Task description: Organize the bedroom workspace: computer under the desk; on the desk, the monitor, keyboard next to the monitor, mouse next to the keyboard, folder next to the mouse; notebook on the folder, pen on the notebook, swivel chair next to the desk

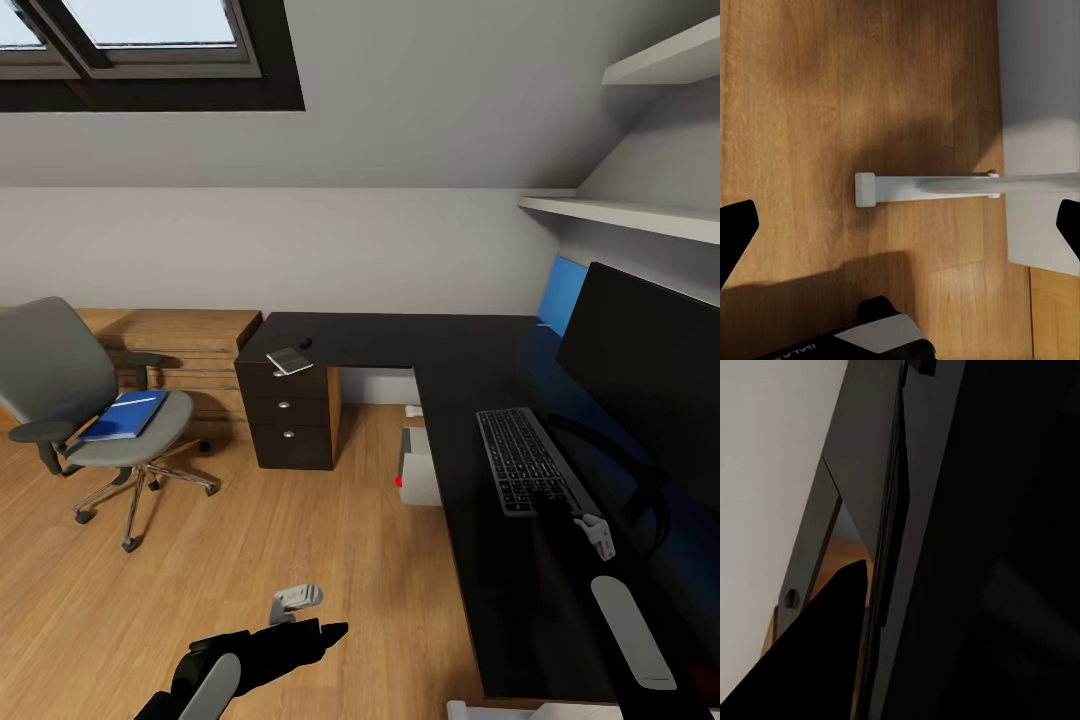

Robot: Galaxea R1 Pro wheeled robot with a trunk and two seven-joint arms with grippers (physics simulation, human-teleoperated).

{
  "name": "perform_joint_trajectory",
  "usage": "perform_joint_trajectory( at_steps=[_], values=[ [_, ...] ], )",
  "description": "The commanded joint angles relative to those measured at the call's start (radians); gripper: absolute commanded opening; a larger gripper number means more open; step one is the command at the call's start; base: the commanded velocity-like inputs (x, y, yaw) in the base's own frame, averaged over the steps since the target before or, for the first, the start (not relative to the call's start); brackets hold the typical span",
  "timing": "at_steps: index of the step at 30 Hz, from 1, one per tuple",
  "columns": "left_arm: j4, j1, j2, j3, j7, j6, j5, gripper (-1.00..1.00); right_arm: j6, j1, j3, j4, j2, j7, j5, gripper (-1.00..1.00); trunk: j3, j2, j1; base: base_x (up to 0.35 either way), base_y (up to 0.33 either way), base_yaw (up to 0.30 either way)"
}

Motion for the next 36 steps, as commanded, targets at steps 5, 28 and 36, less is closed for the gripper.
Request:
perform_joint_trajectory(
  at_steps=[5,28,36],
  values=[
    [-0.001,-0.001,0.001,-0.002,0.007,0.003,0.009,1.0,0.007,0.0,0.0,-0.002,-0.001,0.003,-0.01,-1.0,-0.001,-0.001,0.0,0.0,0.0,0.0],
    [-0.001,-0.001,-0.002,-0.003,0.009,0.004,0.009,1.0,0.011,0.0,-0.004,-0.002,-0.007,0.047,-0.007,-1.0,-0.001,-0.001,0.0,0.0,0.0,0.0],
    [-0.001,-0.001,-0.004,-0.004,0.009,0.003,0.009,1.0,0.012,0.0,-0.006,-0.002,-0.007,0.047,-0.007,-1.0,-0.026,-0.057,0.031,0.0,0.0,0.0]
  ],
)
